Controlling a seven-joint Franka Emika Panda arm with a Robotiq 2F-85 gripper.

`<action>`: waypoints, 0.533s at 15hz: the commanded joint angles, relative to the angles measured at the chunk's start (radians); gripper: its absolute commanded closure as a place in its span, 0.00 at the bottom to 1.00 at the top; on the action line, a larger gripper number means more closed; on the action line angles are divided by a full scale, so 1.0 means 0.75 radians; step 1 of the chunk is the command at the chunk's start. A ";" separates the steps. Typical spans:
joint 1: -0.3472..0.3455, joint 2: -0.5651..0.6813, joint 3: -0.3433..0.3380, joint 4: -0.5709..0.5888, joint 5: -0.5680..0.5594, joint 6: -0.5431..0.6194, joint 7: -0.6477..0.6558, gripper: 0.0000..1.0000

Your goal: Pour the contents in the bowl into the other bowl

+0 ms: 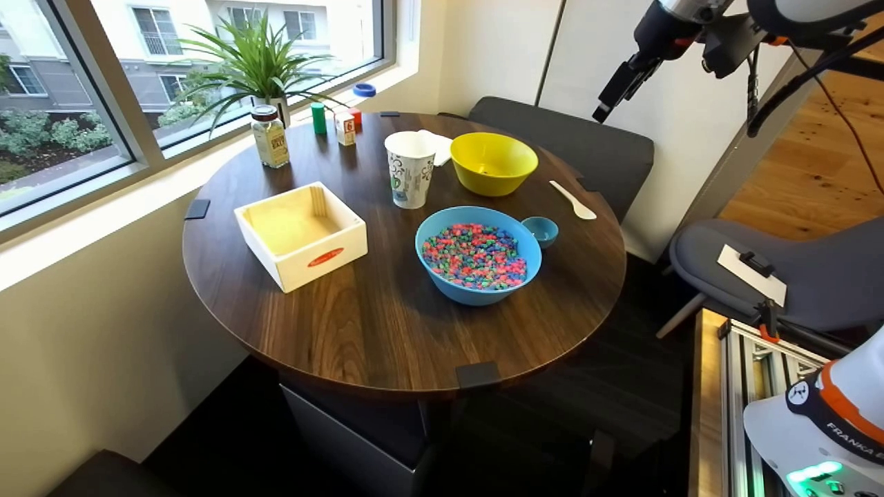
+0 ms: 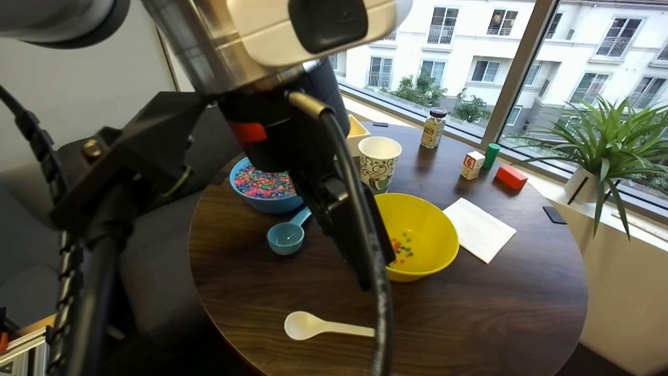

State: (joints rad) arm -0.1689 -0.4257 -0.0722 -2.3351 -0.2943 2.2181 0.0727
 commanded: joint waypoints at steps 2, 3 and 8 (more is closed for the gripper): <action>0.002 0.127 -0.048 0.055 0.053 0.226 -0.010 0.00; 0.012 0.159 -0.059 0.068 0.087 0.282 -0.024 0.00; 0.077 0.369 -0.100 0.186 0.341 0.417 -0.171 0.00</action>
State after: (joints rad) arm -0.1486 -0.2506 -0.1226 -2.2707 -0.1421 2.5120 0.0159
